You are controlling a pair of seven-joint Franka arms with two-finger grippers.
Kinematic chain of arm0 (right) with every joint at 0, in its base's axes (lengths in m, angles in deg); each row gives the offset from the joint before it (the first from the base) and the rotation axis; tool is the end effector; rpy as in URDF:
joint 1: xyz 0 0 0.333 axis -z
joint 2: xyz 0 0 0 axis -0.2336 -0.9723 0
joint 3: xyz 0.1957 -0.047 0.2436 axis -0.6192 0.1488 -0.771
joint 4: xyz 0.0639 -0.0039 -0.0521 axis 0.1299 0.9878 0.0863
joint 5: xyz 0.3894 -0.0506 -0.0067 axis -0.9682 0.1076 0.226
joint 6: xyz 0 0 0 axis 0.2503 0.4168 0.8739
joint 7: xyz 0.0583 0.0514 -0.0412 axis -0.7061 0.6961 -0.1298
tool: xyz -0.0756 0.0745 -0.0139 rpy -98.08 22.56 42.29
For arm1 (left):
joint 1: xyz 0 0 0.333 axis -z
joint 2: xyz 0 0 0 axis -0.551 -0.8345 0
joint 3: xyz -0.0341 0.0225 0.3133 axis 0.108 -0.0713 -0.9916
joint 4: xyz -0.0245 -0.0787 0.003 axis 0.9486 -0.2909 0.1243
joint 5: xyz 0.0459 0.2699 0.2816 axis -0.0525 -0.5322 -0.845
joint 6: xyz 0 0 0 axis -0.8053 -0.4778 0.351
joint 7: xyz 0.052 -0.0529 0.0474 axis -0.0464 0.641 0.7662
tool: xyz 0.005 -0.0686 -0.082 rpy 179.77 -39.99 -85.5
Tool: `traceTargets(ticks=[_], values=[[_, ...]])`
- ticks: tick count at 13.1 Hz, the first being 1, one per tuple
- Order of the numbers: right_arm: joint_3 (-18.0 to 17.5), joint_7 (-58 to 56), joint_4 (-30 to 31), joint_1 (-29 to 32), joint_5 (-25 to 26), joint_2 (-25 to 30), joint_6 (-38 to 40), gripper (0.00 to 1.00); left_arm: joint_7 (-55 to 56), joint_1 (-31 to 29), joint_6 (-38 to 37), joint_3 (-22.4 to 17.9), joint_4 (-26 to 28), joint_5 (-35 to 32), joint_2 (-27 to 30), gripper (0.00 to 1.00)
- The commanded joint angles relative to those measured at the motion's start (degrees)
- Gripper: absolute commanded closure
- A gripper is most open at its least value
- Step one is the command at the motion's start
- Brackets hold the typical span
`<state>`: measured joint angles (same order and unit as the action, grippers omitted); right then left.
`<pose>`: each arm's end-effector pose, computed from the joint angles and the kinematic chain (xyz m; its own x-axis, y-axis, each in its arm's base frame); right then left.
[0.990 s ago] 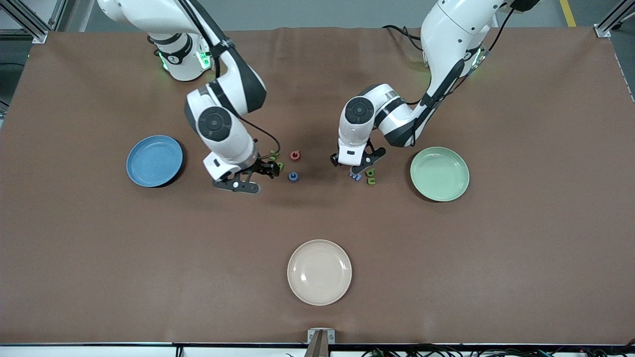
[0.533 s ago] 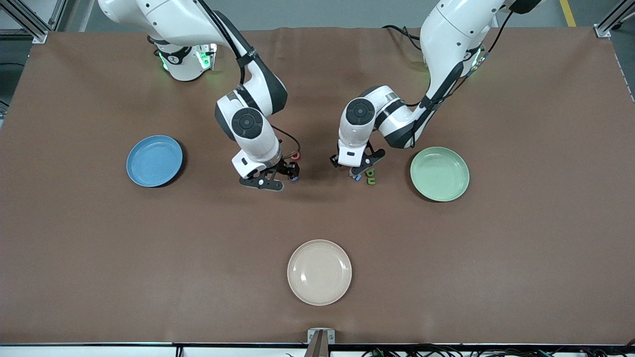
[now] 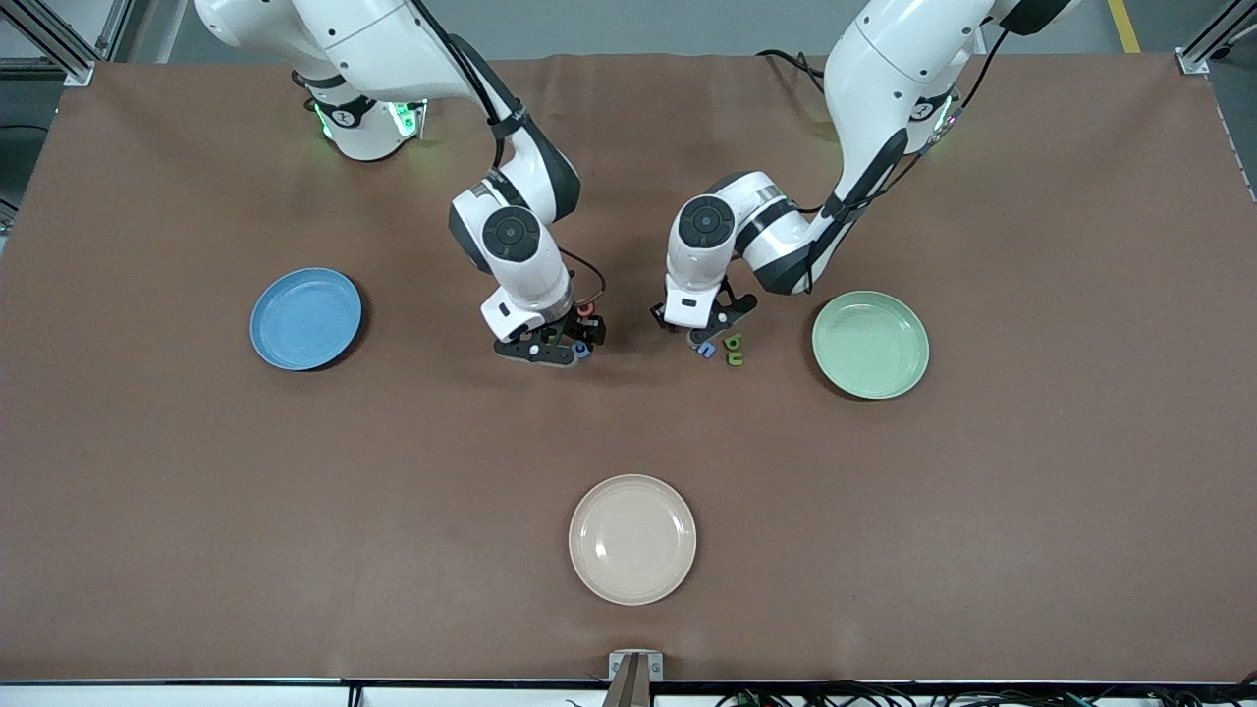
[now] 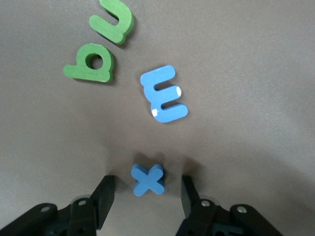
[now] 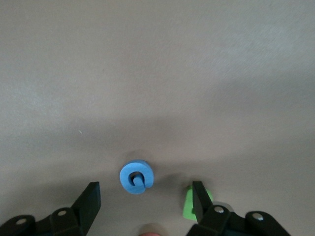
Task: Sort uppercase to blue plate, lowercase to green plate
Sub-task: 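Grasp the blue G with the right gripper while the left grasps x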
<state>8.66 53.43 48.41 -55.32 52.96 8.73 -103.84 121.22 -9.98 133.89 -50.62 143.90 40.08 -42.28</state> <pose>0.4727 0.4084 0.2041 0.9794 -0.2017 0.0063 -0.2005 -0.9760 -0.0851 0.4131 -0.4357 0.1697 0.8303 0.5506 -0.0862 0.5506 -0.8344 -0.0265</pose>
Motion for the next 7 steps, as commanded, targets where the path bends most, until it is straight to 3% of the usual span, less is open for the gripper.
traceTargets(ticks=[1,7], values=[[1.1,2.0,-0.1,-2.0,-0.2,-1.6,-1.9,0.2,1.7,0.5,0.8,-0.3,0.2,-1.3,-0.2,0.48],[1.5,2.4,-0.2,-2.3,-0.2,-2.6,-2.9,0.27,1.7,0.0,0.8,-0.4,0.2,-3.0,0.0,0.77]])
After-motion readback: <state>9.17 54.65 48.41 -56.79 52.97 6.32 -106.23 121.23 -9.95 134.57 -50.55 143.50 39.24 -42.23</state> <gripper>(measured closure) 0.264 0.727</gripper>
